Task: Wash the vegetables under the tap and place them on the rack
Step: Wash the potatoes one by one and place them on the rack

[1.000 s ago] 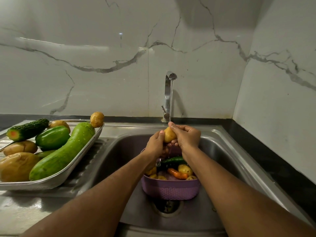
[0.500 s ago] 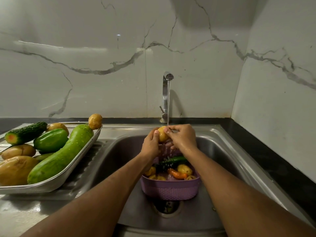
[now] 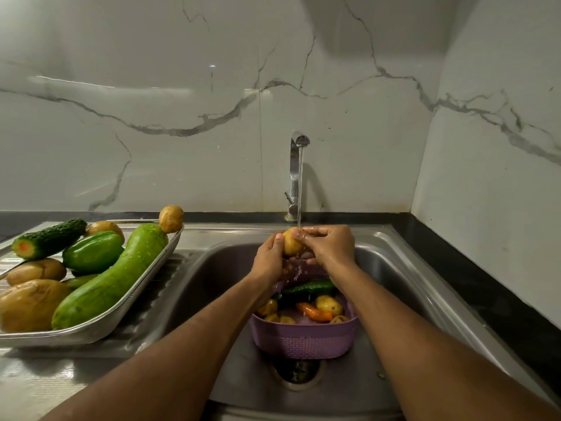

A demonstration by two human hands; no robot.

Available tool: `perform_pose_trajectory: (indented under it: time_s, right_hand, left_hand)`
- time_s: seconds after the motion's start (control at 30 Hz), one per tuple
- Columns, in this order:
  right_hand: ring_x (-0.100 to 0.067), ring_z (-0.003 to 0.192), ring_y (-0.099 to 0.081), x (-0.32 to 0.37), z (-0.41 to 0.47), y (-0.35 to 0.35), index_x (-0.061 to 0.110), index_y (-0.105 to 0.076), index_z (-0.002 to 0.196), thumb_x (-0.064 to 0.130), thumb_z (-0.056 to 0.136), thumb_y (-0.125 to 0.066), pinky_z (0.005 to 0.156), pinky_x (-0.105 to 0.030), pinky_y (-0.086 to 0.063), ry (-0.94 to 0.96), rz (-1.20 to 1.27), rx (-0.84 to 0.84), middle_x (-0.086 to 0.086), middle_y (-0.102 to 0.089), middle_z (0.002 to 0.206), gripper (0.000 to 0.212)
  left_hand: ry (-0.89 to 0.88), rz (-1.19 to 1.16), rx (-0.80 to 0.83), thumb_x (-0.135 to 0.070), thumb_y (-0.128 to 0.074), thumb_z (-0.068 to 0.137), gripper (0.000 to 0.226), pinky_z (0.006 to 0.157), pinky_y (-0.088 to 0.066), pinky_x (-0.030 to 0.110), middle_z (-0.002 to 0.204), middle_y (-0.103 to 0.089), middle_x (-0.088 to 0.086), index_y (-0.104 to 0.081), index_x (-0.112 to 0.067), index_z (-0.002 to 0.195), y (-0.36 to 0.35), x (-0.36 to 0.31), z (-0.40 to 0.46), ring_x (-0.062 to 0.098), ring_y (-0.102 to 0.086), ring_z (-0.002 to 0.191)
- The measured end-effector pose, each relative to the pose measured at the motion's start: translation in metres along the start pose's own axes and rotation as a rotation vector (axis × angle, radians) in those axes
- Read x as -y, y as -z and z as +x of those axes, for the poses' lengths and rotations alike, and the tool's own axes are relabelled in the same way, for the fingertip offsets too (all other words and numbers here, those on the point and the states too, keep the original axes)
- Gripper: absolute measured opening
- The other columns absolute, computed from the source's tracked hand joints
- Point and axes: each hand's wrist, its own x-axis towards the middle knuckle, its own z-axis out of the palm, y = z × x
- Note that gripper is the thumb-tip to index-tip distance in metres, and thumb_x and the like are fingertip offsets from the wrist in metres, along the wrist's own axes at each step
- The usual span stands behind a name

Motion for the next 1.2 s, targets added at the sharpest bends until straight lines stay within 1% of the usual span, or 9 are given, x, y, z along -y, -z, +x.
perform_pose_trajectory:
  time_s: [0.13,0.27,0.37,0.5,0.6,0.67,0.83,0.97,1.2]
  right_hand:
    - [-0.009,0.059,-0.074,-0.002,0.0,-0.001,0.019,-0.077,0.105,0.036,0.079,-0.088,0.063,-0.037,-0.066,0.058,-0.043,-0.061,0.002,-0.076,0.087,0.033]
    - [-0.015,0.092,-0.075,-0.003,0.001,-0.006,0.018,-0.076,0.115,0.036,0.082,-0.086,0.077,-0.039,-0.066,0.11,-0.033,-0.02,-0.001,-0.077,0.106,0.039]
    - [-0.017,0.113,-0.067,-0.003,0.003,-0.001,0.015,-0.071,0.128,0.03,0.089,-0.08,0.075,-0.015,-0.057,0.108,-0.01,0.105,-0.001,-0.072,0.123,0.043]
    - [-0.01,0.09,-0.07,-0.009,0.002,0.005,0.019,-0.076,0.119,0.038,0.084,-0.083,0.059,-0.012,-0.055,0.087,-0.057,0.043,0.002,-0.076,0.111,0.041]
    - [-0.01,0.075,-0.074,-0.008,0.001,0.004,0.022,-0.079,0.107,0.041,0.077,-0.088,0.069,-0.036,-0.065,0.073,-0.097,-0.049,0.001,-0.079,0.1,0.036]
    - [-0.006,0.078,-0.071,-0.004,-0.001,0.005,0.023,-0.08,0.103,0.042,0.077,-0.088,0.069,-0.029,-0.06,0.139,-0.197,-0.104,0.006,-0.078,0.097,0.033]
    - [-0.012,0.106,-0.07,-0.001,-0.004,-0.002,0.021,-0.077,0.119,0.037,0.085,-0.083,0.088,-0.033,-0.061,0.264,-0.235,-0.063,0.004,-0.077,0.113,0.038]
    - [-0.016,0.116,-0.069,0.0,-0.002,-0.006,0.016,-0.069,0.132,0.032,0.091,-0.077,0.097,-0.038,-0.059,0.234,-0.193,0.063,-0.001,-0.073,0.125,0.045]
    - [-0.01,0.091,-0.072,0.001,-0.009,-0.007,0.024,-0.078,0.115,0.046,0.092,-0.074,0.075,-0.025,-0.057,0.327,-0.425,-0.107,0.007,-0.079,0.101,0.032]
  left_hand:
    - [-0.005,0.031,-0.01,-0.037,-0.03,0.113,0.037,0.056,-0.049,0.018,0.101,-0.065,0.009,-0.053,-0.022,0.137,-0.004,0.0,-0.001,0.008,-0.056,0.067]
    - [-0.013,0.032,-0.009,-0.037,-0.031,0.113,0.04,0.09,-0.057,0.037,0.116,-0.064,0.013,-0.048,-0.026,0.147,-0.002,-0.002,0.001,0.027,-0.067,0.105]
    - [-0.028,0.055,0.014,-0.036,-0.03,0.113,0.04,0.093,-0.056,0.037,0.123,-0.063,0.014,-0.046,-0.026,0.149,0.002,-0.002,0.0,0.027,-0.058,0.118]
    - [-0.051,0.093,0.02,-0.037,-0.03,0.113,0.041,0.094,-0.056,0.038,0.13,-0.061,0.017,-0.044,-0.028,0.15,0.0,0.001,0.001,0.035,-0.061,0.119]
    - [-0.059,0.095,0.014,-0.035,-0.03,0.113,0.04,0.066,-0.055,0.022,0.109,-0.062,0.013,-0.042,-0.027,0.15,-0.003,0.001,0.0,0.013,-0.061,0.078]
    - [-0.062,0.096,-0.001,-0.034,-0.03,0.113,0.039,0.057,-0.049,0.018,0.101,-0.061,0.009,-0.041,-0.028,0.15,-0.004,0.001,0.001,0.009,-0.055,0.071]
    - [-0.085,0.086,-0.006,-0.033,-0.03,0.113,0.039,0.054,-0.05,0.015,0.103,-0.063,0.011,-0.043,-0.026,0.149,-0.002,0.0,0.001,0.012,-0.061,0.073]
    - [-0.114,0.084,-0.02,-0.034,-0.03,0.113,0.041,0.091,-0.057,0.033,0.131,-0.061,0.014,-0.044,-0.024,0.15,0.001,0.0,0.0,0.029,-0.064,0.117]
    - [-0.108,0.074,-0.059,-0.033,-0.028,0.113,0.027,0.069,-0.053,0.017,0.11,-0.064,0.0,-0.05,-0.029,0.127,-0.002,0.0,-0.004,0.009,-0.064,0.093]
